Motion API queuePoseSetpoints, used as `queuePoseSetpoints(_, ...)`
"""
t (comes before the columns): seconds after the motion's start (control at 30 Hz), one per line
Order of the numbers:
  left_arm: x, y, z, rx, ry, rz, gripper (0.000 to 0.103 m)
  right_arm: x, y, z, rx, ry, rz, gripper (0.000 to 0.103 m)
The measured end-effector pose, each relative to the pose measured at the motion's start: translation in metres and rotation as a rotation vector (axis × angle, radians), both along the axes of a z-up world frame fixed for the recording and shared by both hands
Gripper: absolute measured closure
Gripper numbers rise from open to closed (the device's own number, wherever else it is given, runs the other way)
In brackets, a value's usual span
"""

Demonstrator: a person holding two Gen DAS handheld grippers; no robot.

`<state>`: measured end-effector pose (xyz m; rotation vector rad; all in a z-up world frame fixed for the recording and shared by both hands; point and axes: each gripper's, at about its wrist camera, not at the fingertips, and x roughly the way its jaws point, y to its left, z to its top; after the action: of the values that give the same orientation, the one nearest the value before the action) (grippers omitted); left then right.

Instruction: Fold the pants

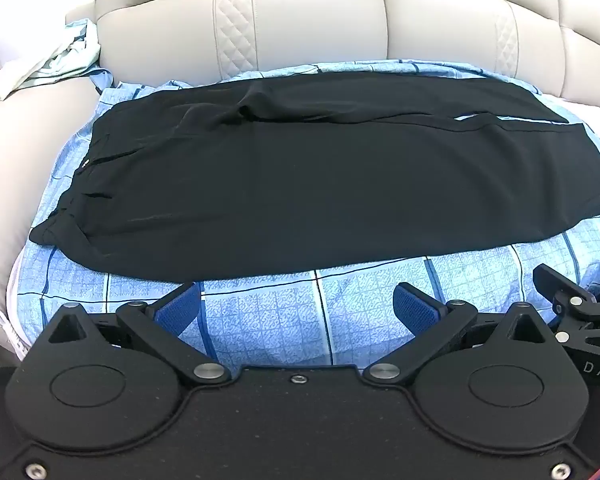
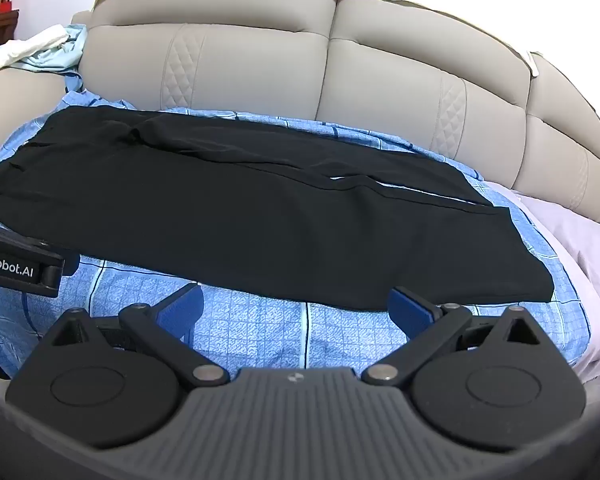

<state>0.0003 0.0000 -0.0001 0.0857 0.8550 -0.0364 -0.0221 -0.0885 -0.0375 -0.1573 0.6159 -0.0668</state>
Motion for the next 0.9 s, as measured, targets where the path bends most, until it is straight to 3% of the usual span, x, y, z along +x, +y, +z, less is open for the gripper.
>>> queuePoseSetpoints(0.9,-0.0008,-0.0005,-0.0001,0.005,-0.003,-0.002,0.000,0.0033,0.0018,-0.0011,-0.006,0.001,0.001,0.000)
